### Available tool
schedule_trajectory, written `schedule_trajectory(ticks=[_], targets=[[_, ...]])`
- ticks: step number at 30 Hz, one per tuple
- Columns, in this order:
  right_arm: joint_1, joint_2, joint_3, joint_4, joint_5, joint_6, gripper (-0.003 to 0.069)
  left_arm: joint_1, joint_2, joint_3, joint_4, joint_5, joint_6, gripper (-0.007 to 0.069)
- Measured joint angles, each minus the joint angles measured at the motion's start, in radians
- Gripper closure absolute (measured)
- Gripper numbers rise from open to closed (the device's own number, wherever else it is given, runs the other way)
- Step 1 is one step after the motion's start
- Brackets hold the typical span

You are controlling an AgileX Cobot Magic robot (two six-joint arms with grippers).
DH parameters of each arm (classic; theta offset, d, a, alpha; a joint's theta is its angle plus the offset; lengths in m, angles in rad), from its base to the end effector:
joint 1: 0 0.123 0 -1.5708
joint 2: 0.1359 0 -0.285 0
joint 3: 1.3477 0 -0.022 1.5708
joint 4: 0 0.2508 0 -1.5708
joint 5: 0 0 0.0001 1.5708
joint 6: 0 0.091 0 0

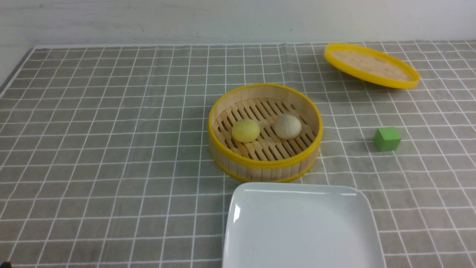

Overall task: Put the steamed buns into the plate on the grey tablecloth.
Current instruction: 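Reach toward a bun in the bamboo steamer with the right gripper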

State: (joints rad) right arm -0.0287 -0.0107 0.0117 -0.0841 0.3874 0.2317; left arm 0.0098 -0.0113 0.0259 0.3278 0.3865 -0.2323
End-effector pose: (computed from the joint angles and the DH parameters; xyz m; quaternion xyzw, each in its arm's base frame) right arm 0.0520 -0.0044 0.1751 0.0827 0.8005 0.0243 0.5931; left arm 0.0520 0.0116 0.1722 -0.0109 0.8027 0.0733 0.5918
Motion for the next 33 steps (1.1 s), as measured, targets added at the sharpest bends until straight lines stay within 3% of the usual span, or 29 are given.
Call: schedule_trajectory(ticks=[8,13,14,15,16,18,23,28,31,33], targets=[[0.000,0.000,0.000,0.000,0.000,0.000,0.0419,0.000,0.000,0.000,-0.018,-0.003,-0.015,0.0384],[0.000,0.000,0.002,0.029,-0.018,0.032,0.0419,0.000,0.000,0.003,-0.277,-0.085,-0.228,0.0384],[0.000,0.000,0.004,0.084,-0.032,0.084,0.0419,0.000,0.000,0.003,-0.365,-0.120,-0.306,0.0384],[0.000,0.000,0.005,0.098,-0.037,0.094,0.0419,0.000,0.000,0.003,-0.365,-0.127,-0.319,0.0384],[0.000,0.000,0.009,0.216,-0.059,0.191,0.0419,0.000,0.000,0.003,-0.498,-0.172,-0.430,0.0384],[0.000,0.000,0.011,0.328,-0.071,0.281,0.0419,0.000,0.000,0.003,-0.587,-0.203,-0.516,0.0384],[0.000,0.000,0.013,0.510,-0.097,0.393,0.0419,0.000,0.000,0.003,-0.705,-0.246,-0.630,0.0384],[0.000,0.000,0.005,0.633,-0.210,0.393,0.0419,0.000,0.000,0.003,-0.782,-0.288,-0.678,0.0390],[0.000,0.000,-0.047,0.642,-0.262,0.333,0.0419,0.000,0.000,-0.033,-0.839,-0.287,-0.710,0.0411],[0.000,0.012,-0.157,0.624,-0.290,0.214,0.0431,0.000,0.000,-0.127,-0.835,-0.288,-0.653,0.0449]])
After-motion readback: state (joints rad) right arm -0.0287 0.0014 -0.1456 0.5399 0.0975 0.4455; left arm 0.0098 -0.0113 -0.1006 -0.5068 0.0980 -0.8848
